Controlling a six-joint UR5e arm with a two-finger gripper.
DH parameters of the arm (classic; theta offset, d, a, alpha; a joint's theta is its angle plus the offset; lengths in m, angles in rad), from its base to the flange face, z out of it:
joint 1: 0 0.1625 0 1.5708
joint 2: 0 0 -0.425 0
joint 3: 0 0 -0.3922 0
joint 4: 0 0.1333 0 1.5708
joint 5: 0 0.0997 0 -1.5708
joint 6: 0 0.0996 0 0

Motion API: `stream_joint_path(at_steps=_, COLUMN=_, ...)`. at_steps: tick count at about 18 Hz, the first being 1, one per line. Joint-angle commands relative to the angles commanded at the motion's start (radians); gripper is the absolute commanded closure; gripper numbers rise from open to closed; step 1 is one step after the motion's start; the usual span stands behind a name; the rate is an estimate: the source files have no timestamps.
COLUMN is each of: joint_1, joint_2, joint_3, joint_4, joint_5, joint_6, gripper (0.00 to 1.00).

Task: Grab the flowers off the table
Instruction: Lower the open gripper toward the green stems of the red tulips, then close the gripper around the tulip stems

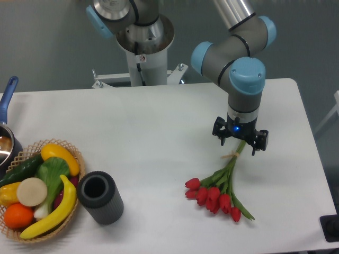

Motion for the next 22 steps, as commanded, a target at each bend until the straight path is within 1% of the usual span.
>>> stream_joint_path(at_steps=6, joint_1=-0.002, joint_2=-0.011, joint_3=-0.018, joint_4=0.023, joint_5=-0.003, joint_6=0.000, gripper=0.00)
stream_joint_path(at_steps=9, joint_1=-0.002, joint_2=-0.035, joint_3=-0.052, joint_4=0.075, joint_5=-0.003, joint_6=-0.006, gripper=0.00)
stream_joint_path(at_steps=11, joint_1=-0.003, joint_2=-0.055, joint_3=-0.057, joint_4=0.086, joint_5=-0.003, joint_6=-0.002, gripper=0.00)
stream_joint_path(at_steps=16, joint_1=-0.032, joint_2=-0.136, joint_3=-0.006, joint_4=0.086, joint_5=-0.003, joint_6=-0.008, gripper=0.00)
stream_joint_path(at_steps=18, joint_1=-0.034, joint_2=-0.149, joint_3=0.006, joint_4=0.086, joint_5=-0.003, joint_6=-0.008, gripper=0.00)
stream_joint_path(at_steps=22, joint_1=-0.035, joint_2=-0.152, joint_3=0.006, joint_4=0.086, joint_5=-0.003, joint_6=-0.008, gripper=0.00)
